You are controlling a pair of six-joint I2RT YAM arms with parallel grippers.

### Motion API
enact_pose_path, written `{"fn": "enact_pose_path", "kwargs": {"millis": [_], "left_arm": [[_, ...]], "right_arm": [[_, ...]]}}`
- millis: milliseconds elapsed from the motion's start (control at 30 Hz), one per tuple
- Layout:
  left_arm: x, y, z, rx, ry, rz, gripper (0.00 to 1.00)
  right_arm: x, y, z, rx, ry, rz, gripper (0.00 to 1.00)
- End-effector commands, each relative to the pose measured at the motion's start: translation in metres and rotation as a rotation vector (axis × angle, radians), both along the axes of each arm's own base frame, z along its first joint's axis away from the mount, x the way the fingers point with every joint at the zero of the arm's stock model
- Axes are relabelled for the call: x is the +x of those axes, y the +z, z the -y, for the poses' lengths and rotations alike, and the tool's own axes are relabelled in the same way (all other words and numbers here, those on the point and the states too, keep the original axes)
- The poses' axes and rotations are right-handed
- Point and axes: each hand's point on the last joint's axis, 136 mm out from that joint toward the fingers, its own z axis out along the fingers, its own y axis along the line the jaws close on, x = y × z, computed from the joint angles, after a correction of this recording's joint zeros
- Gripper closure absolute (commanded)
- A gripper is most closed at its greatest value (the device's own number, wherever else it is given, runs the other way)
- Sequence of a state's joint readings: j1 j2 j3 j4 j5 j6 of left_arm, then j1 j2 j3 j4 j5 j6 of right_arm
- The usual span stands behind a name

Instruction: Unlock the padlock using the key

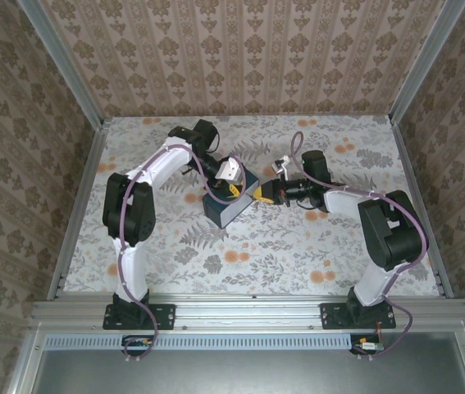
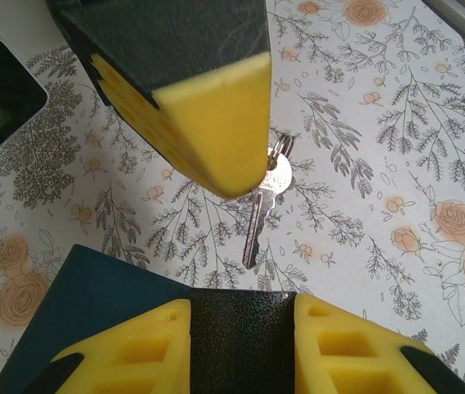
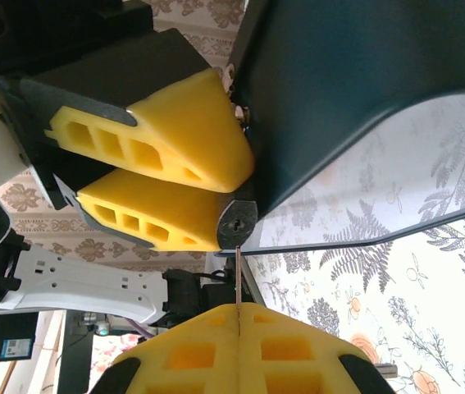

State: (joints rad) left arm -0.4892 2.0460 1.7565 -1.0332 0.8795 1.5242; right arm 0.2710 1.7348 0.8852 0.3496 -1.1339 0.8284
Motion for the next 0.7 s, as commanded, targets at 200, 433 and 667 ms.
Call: {"fn": "enact_pose_path", "kwargs": {"millis": [200,433,667], "left_arm": [[-0.0131,0.0084,-0.0056,-0.012,-0.021,-0.031,0.81],[-0.0128,0.0089,-0.0046,-0.012,-0.019,-0.033,0.81],[-0.0133,0.0095,-0.0047,-0.014,-0.020,-0.033,0.81]], "right_arm": [[0.0067,0.0079,-0.0042,0.015,0.024,0.037,1.00],[0.0076,0.0060,-0.0050,0.015,0.021,0.030,1.00],[0.0078,0.0096,-0.0085,0.023,0.027,0.037,1.00]]}}
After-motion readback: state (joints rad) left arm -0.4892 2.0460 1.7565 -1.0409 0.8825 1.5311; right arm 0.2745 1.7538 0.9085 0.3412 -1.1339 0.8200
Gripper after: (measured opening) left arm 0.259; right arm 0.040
